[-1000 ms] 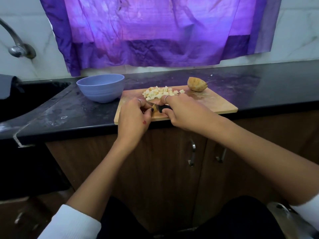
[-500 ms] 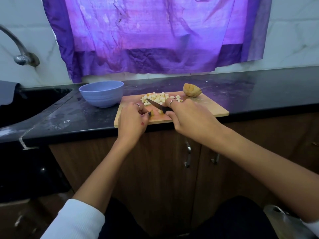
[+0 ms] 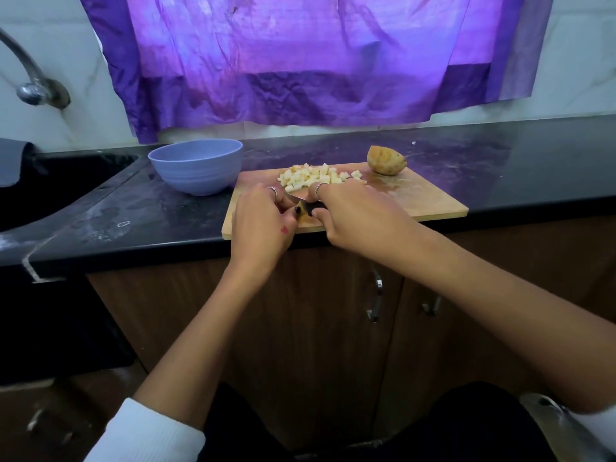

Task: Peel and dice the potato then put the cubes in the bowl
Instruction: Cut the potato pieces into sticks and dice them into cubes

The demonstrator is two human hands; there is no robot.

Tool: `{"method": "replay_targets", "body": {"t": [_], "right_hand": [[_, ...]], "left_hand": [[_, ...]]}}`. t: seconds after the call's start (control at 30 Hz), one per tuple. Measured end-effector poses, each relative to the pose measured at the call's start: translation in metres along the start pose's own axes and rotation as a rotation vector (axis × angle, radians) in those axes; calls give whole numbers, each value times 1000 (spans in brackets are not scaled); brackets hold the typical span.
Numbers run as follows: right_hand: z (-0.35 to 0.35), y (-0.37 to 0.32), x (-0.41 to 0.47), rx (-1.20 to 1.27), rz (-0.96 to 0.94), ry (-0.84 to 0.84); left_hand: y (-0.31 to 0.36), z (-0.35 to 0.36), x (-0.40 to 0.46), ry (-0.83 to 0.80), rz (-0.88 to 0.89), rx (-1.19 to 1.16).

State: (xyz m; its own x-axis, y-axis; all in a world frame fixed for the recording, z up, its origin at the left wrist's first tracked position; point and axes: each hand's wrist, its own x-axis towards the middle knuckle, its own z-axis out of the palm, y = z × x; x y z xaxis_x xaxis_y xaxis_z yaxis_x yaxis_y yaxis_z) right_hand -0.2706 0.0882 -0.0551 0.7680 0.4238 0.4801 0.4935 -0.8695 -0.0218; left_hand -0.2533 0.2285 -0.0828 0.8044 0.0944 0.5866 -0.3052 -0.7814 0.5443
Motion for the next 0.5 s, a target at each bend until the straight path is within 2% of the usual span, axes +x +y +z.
{"method": "replay_targets", "body": {"t": [0.17, 0.37, 0.5], "right_hand": [[0, 2, -13, -18, -11, -10], [-15, 11, -39, -59, 0, 36], [-14, 5, -38, 37, -13, 112]], "left_hand": [[3, -1, -3, 19, -2, -5], [6, -7, -1, -40, -28, 6], [6, -9, 0, -83, -46, 7]]}}
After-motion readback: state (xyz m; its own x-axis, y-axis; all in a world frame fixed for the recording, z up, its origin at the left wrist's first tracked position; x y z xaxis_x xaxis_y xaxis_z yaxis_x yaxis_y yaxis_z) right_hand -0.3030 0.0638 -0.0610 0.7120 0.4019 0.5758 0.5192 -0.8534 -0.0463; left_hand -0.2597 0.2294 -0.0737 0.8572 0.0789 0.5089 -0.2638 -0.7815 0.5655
